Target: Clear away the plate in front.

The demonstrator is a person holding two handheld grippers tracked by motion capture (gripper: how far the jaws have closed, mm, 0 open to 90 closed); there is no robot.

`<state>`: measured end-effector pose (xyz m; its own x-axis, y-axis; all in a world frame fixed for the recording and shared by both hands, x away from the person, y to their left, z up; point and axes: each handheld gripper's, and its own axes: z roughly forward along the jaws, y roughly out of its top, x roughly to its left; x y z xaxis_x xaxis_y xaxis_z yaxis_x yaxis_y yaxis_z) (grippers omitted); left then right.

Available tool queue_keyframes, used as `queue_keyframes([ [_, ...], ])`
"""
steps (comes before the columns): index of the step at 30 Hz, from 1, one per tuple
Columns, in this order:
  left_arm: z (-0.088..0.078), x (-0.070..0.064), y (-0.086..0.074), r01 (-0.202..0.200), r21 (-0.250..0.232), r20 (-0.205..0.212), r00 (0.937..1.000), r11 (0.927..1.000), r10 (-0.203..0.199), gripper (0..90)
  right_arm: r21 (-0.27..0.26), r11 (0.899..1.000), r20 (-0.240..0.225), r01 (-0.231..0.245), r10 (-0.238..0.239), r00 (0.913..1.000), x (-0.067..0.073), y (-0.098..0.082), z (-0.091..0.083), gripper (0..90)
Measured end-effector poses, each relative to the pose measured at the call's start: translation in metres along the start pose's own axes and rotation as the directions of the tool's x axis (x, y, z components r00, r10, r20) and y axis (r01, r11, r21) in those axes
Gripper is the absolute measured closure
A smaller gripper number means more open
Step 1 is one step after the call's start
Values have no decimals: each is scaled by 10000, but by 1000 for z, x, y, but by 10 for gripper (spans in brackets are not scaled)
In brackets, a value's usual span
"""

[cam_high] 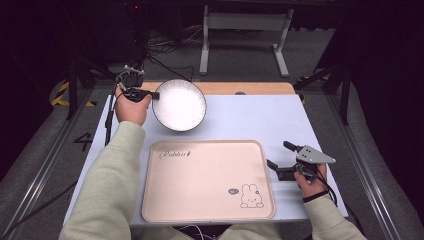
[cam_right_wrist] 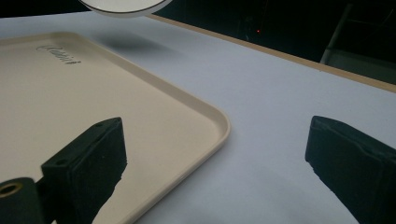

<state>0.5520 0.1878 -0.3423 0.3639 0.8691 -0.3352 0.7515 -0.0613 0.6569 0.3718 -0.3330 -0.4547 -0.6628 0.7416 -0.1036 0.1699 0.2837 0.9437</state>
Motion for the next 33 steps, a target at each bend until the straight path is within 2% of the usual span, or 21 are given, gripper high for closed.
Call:
queue_keyframes([
  [2, -3, -4, 0, -120, 255, 108, 9999, 9996, 117, 850, 3, 10000, -6, 1, -1, 10000, 0, 0, 0, 56],
  [8, -13, -10, -2, -287, 632, 241, 9993, 9976, 272, 849, 8, 10000, -14, 4, -4, 10000, 0, 0, 0, 56],
  [14, -28, -22, -7, -899, 773, 354, 9955, 9930, 874, 848, 23, 10000, -29, 10, -10, 10000, 0, 0, 0, 56],
  [15, -28, -22, -7, -899, 773, 354, 9955, 9930, 874, 849, 23, 10000, -29, 10, -10, 10000, 0, 0, 0, 56],
  [19, -39, -31, -9, -1185, 775, 666, 9913, 9899, 1135, 848, 31, 10000, -42, 19, -19, 10000, 0, 0, 0, 56],
  [24, -53, -37, -16, -1332, 944, 1200, 9853, 9866, 1215, 848, 26, 10000, -51, 22, -21, 10000, 0, 0, 0, 56],
  [28, -61, -43, -20, -1559, 988, 1314, 9810, 9828, 1425, 849, 74, 10000, -67, 45, -45, 10000, 0, 0, 1, 56],
  [29, -65, -46, -22, -1745, 1041, 1317, 9782, 9791, 1603, 848, 88, 9999, -74, 64, -64, 10000, 0, 0, 1, 56],
  [32, -68, -49, -25, -1924, 1028, 1337, 9749, 9759, 1781, 847, 94, 9999, -77, 62, -61, 10000, 0, 0, 1, 56],
  [33, -70, -53, -27, -2063, 1076, 1402, 9716, 9725, 1906, 847, 111, 9999, -65, 56, -55, 10000, 0, 0, 1, 56],
])
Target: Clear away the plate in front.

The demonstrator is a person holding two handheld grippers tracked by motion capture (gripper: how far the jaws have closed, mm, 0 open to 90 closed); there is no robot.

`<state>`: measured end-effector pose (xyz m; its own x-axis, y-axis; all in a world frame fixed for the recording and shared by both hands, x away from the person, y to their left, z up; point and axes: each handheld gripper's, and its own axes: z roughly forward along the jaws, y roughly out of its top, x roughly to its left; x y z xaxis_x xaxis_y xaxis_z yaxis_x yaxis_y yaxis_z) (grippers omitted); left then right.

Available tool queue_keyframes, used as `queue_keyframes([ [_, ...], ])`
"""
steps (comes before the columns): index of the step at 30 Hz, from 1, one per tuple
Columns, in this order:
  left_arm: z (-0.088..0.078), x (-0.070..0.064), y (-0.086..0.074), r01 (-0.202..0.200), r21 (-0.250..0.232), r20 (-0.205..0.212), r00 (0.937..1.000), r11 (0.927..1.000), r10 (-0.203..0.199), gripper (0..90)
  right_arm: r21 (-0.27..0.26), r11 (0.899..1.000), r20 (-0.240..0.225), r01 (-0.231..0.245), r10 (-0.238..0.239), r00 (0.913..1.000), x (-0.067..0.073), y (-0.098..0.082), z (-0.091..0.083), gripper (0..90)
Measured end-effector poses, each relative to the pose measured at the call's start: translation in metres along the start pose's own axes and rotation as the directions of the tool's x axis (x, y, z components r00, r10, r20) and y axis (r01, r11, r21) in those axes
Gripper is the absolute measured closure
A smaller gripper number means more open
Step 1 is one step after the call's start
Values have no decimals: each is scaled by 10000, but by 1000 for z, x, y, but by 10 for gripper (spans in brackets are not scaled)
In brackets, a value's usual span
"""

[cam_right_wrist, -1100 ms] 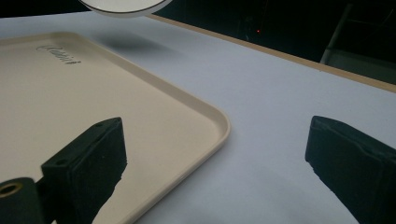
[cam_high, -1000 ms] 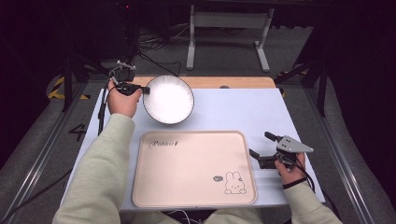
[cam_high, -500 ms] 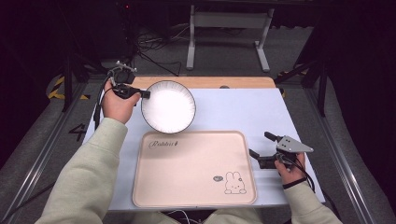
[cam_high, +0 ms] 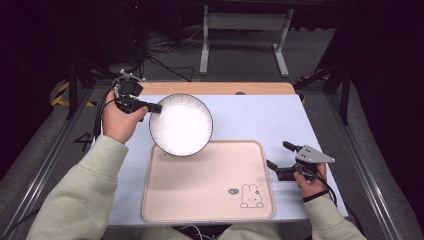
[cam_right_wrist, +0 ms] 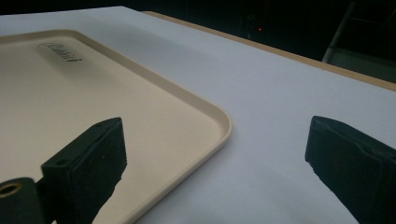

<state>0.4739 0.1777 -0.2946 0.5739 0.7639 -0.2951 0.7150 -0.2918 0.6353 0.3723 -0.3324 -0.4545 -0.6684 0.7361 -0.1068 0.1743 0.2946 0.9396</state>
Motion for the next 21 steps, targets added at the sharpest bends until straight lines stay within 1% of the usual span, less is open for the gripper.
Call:
queue_keyframes([
  [2, 0, -2, -1, -57, 50, 63, 10000, 10000, 57, 847, 21, 10000, 12, 9, -9, 10000, 0, 0, 0, 56],
  [3, -1, -7, -2, -203, 122, 167, 9997, 9997, 201, 847, 23, 10000, 10, 11, -11, 10000, 0, 0, 0, 56],
  [4, -1, -7, -2, -203, 122, 167, 9997, 9997, 201, 847, 23, 10000, 10, 11, -11, 10000, 0, 0, 0, 56],
  [5, -1, -10, -3, -328, 101, 127, 9994, 9994, 326, 847, 22, 10000, 12, 14, -14, 10000, 0, 0, 0, 56],
  [7, -2, -15, -4, -459, 158, 226, 9987, 9988, 455, 847, 5, 10000, -6, -6, 6, 10000, 0, 0, 0, 56],
  [12, -1, -24, -5, -741, 365, 427, 9965, 9966, 725, 848, 4, 10000, -6, -10, 10, 10000, 0, 0, 0, 56],
  [14, 0, -28, -6, -911, 425, 534, 9946, 9949, 888, 846, 22, 10000, 10, -6, 6, 10000, 0, 0, 0, 56],
  [16, 1, -32, -7, -1035, 464, 723, 9924, 9935, 1000, 845, 11, 10000, -3, -1, 1, 10000, 0, 0, 0, 56],
  [17, 1, -35, -8, -1032, 458, 860, 9914, 9936, 990, 845, 12, 10000, -5, -3, 3, 10000, 0, 0, 0, 56],
  [18, 1, -35, -8, -1155, 494, 941, 9894, 9921, 1105, 846, 12, 10000, -8, -11, 11, 10000, 0, 0, 0, 56],
  [19, 1, -39, -9, -1084, 470, 1087, 9887, 9930, 1028, 846, 6, 10000, -3, -17, 17, 10000, 0, 0, 0, 56],
  [20, 1, -42, -10, -1172, 510, 1186, 9868, 9918, 1105, 847, 23, 10000, 13, -7, 7, 10000, 0, 0, 0, 56],
  [21, 1, -42, -10, -1172, 510, 1186, 9868, 9918, 1105, 846, 23, 10000, 13, -7, 7, 10000, 0, 0, 0, 56],
])
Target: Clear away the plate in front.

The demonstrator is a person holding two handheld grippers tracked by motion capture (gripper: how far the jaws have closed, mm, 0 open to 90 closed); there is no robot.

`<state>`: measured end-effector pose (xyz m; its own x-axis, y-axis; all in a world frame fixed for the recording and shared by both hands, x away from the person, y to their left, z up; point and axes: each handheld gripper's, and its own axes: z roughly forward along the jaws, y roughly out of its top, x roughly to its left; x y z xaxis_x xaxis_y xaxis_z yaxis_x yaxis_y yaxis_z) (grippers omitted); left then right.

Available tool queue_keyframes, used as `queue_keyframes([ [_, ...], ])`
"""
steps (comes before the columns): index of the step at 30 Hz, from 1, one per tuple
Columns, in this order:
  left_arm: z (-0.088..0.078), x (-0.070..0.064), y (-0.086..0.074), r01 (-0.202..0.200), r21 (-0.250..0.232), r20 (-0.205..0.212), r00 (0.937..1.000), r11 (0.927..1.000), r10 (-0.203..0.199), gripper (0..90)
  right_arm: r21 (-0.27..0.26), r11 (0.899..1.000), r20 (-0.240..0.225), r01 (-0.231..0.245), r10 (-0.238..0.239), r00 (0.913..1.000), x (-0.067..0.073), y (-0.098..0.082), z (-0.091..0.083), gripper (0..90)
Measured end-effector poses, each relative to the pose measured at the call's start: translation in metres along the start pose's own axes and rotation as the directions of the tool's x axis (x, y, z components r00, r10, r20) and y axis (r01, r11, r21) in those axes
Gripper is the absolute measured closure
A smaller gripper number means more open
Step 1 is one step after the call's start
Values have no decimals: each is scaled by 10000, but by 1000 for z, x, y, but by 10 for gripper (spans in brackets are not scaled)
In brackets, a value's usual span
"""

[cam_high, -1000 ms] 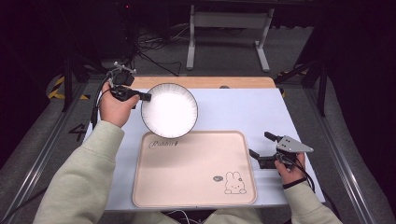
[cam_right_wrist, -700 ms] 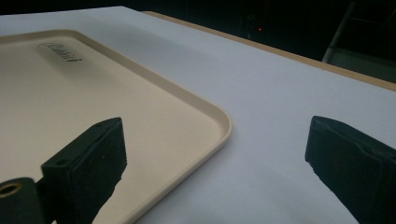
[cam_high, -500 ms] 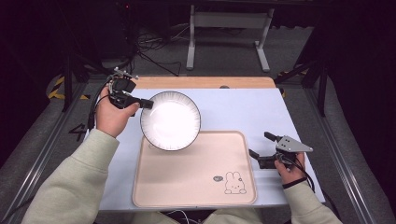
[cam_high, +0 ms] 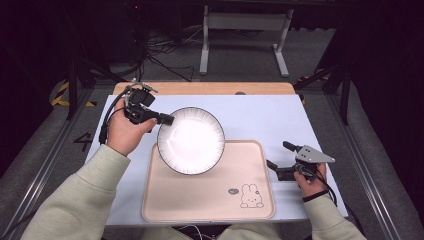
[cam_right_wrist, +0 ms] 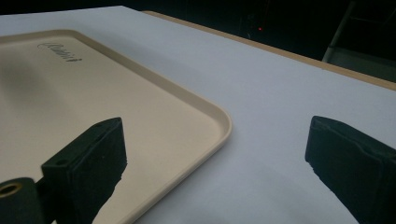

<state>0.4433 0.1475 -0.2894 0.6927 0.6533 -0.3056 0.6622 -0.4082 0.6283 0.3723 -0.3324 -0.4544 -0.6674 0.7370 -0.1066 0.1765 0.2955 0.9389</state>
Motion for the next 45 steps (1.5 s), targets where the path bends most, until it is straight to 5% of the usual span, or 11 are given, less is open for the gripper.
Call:
queue_keyframes([
  [12, 16, -28, 2, -780, 362, 623, 9952, 9963, 757, 845, -22, 10000, -29, 6, -6, 10000, 0, 0, 0, 56],
  [21, 30, -37, 2, -1169, 655, 704, 9912, 9910, 1123, 843, -23, 10000, -43, 20, -20, 10000, 0, 0, 0, 56],
  [26, 41, -44, 1, -1731, 1031, 595, 9840, 9795, 1677, 843, -29, 10000, -39, 29, -29, 10000, 0, 0, 0, 56],
  [39, 61, -51, -5, -2377, 1577, 802, 9705, 9585, 2275, 842, -17, 10000, -57, 44, -44, 10000, 0, 0, 0, 56],
  [45, 68, -49, -7, -2387, 1651, 884, 9700, 9570, 2267, 842, -13, 10000, -68, 47, -47, 10000, 0, 0, 0, 56],
])
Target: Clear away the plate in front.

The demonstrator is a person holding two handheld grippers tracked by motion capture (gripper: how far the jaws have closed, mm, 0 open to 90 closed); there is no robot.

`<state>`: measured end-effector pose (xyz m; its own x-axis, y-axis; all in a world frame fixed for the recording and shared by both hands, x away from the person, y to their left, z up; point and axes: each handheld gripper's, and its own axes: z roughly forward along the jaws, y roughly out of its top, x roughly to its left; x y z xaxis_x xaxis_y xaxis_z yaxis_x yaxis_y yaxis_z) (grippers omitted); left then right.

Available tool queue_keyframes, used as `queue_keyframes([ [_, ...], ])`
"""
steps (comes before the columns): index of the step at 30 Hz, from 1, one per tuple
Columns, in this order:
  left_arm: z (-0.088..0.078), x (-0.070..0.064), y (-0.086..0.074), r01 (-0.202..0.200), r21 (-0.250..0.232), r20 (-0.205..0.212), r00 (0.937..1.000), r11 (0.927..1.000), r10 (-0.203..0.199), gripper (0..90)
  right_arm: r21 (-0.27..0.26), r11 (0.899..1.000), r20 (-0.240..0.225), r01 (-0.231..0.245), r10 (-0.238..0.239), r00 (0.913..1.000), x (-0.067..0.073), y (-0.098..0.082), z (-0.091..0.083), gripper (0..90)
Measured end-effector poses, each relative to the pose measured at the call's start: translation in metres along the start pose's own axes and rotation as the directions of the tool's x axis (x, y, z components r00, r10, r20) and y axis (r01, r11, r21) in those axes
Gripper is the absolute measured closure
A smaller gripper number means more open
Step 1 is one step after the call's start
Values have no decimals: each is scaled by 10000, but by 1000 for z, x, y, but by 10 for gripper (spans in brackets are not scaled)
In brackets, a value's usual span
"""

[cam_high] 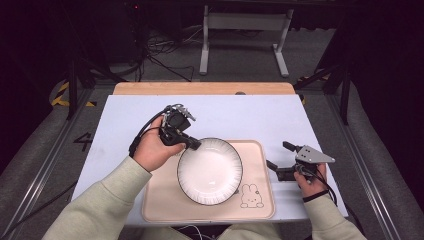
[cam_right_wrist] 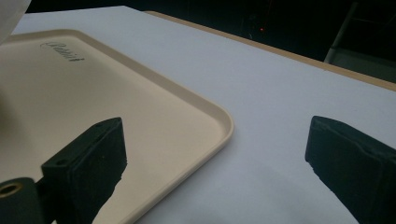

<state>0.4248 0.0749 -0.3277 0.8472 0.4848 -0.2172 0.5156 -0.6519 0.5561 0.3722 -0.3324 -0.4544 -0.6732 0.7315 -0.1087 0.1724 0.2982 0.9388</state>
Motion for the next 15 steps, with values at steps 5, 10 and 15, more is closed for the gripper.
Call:
queue_keyframes([
  [5, 5, 0, -1, 16, 109, 9, 10000, 9999, -16, 842, 6, 10000, -9, 8, -8, 10000, 0, 0, 0, 56],
  [10, 9, 3, -3, -6, 213, -1, 10000, 9998, 6, 842, 4, 10000, -11, 17, -17, 10000, 0, 0, 0, 56],
  [15, 15, 3, -3, 47, 344, -9, 10000, 9994, -47, 841, -4, 10000, -40, 5, -5, 10000, 0, 0, 0, 56],
])
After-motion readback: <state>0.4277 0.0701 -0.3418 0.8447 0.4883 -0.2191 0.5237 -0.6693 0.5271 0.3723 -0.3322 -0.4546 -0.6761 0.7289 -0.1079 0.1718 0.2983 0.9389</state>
